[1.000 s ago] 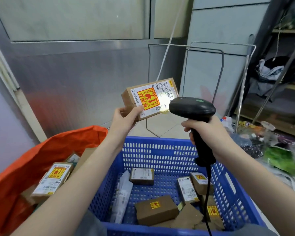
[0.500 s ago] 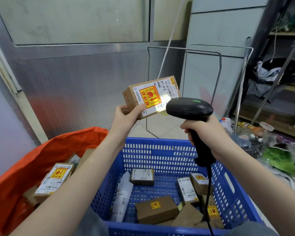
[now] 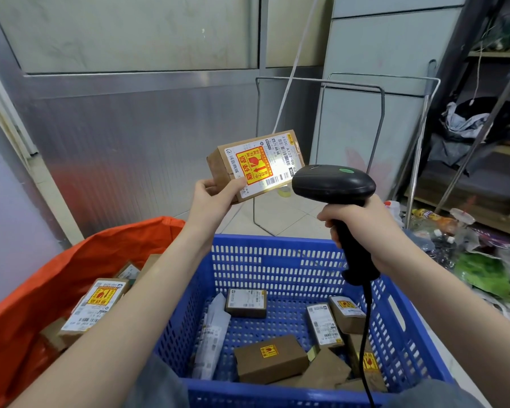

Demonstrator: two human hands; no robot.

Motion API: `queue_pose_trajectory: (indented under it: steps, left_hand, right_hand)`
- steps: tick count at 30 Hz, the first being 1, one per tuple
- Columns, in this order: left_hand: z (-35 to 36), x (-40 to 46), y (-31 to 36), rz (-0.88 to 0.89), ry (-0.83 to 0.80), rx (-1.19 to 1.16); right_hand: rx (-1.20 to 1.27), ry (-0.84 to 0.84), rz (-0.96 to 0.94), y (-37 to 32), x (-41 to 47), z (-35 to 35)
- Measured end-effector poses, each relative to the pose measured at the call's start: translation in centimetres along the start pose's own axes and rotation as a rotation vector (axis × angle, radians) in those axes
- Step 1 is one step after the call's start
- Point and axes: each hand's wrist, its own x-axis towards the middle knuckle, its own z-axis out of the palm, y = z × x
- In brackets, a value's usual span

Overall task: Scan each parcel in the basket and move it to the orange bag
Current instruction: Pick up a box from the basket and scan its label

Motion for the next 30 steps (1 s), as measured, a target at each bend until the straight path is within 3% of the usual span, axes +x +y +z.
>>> queue_pose_trajectory:
  steps: [19, 30]
  left_hand:
    - [-0.5, 0.6, -0.7, 0.001, 0.023, 0.032]
    - [-7.2, 2.2, -2.3, 0.022, 0.162, 0.129]
  right_hand:
    - [0.024, 0.013, -0.025, 1.2, 1.1, 0.9]
    - [0.149, -0.094, -0.024, 1.9, 3.5, 7.9]
